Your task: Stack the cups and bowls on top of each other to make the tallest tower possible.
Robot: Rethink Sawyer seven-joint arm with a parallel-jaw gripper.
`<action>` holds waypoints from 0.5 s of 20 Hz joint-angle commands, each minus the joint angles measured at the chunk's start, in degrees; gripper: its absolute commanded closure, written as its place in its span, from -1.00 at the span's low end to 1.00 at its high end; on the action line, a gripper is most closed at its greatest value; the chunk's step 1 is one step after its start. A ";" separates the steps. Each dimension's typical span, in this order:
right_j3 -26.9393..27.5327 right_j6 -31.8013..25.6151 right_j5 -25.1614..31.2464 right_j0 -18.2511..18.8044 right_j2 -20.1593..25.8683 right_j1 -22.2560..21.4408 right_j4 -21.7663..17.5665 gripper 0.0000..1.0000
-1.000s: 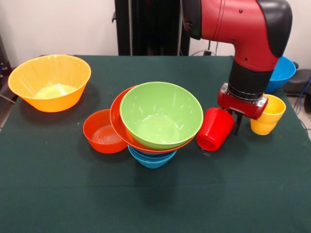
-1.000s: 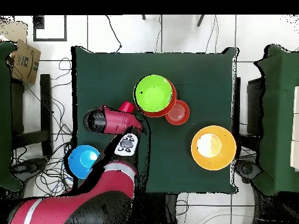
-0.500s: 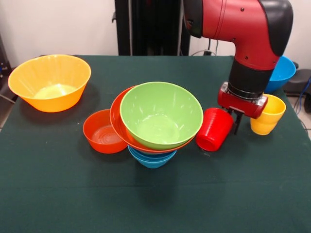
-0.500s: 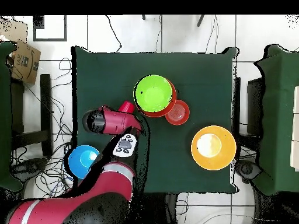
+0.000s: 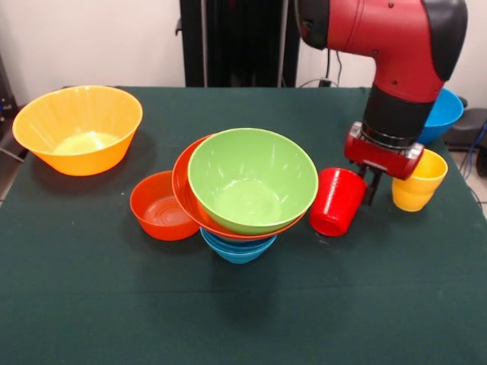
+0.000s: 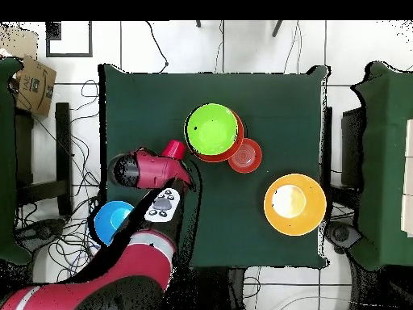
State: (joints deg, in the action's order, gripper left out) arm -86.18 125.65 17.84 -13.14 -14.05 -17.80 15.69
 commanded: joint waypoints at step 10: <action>-7.83 8.91 4.24 -1.35 4.22 -11.20 1.41 1.00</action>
State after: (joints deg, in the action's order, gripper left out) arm -89.67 125.65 17.85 -14.38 -14.11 -25.17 15.66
